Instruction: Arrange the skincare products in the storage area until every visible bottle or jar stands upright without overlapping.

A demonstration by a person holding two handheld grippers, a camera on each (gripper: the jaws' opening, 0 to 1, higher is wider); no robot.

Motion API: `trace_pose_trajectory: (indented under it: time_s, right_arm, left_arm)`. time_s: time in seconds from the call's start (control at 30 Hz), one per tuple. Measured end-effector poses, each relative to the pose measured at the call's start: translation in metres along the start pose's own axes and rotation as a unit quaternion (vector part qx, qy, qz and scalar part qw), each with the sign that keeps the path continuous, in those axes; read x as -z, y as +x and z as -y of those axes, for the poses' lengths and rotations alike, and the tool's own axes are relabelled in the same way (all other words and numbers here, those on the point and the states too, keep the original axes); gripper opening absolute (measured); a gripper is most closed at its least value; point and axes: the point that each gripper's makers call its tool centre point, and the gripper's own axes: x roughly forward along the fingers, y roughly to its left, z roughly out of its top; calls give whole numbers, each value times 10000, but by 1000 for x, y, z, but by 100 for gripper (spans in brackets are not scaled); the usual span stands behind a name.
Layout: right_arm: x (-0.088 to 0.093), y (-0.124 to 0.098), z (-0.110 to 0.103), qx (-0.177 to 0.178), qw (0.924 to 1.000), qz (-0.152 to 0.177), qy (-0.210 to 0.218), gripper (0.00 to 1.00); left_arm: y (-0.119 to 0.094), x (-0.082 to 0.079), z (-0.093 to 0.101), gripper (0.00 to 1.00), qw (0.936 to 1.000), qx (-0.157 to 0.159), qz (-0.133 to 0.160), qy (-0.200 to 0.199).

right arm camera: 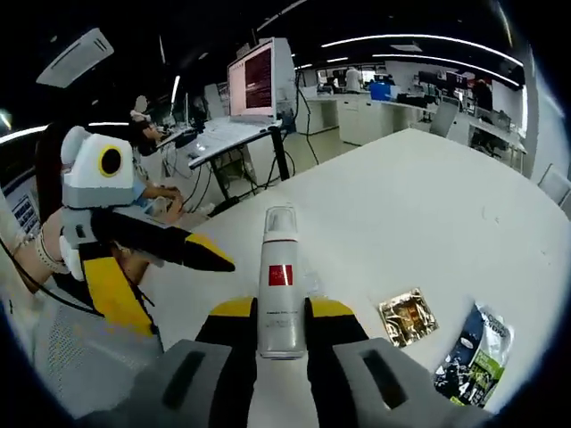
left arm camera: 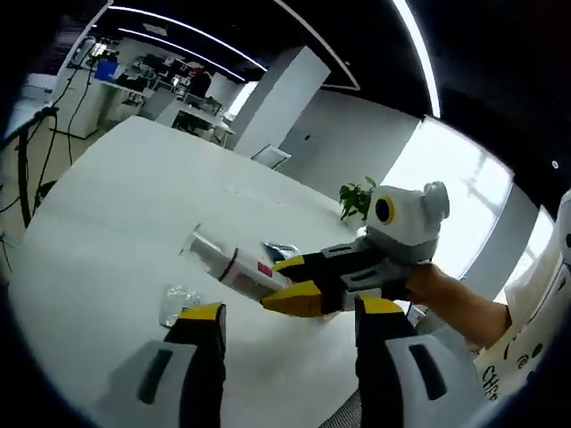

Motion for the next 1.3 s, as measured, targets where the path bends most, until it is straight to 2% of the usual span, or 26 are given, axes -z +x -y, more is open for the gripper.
trace_pose_trajectory:
  time_s: [0.27, 0.53, 0.77, 1.13, 1.3]
  right_arm:
    - [-15, -17, -25, -112, 9989, 409, -190, 20]
    - [-21, -31, -36, -28, 9973, 650, -354, 20]
    - [-20, -40, -40, 29, 9966, 730, -376, 20]
    - [-14, -51, -40, 278, 9951, 738, -600, 21]
    - [-7, -58, -39, 467, 9929, 642, -891, 21]
  left_arm:
    - [7, -8, 16, 51, 9997, 139, 162, -99]
    - [14, -11, 16, 41, 9991, 108, 270, -294]
    - [16, -12, 15, 29, 9989, 78, 298, -343]
    - [21, -8, 27, 28, 9993, 222, 226, -217]
    - [26, -3, 35, 26, 9993, 299, 148, -185]
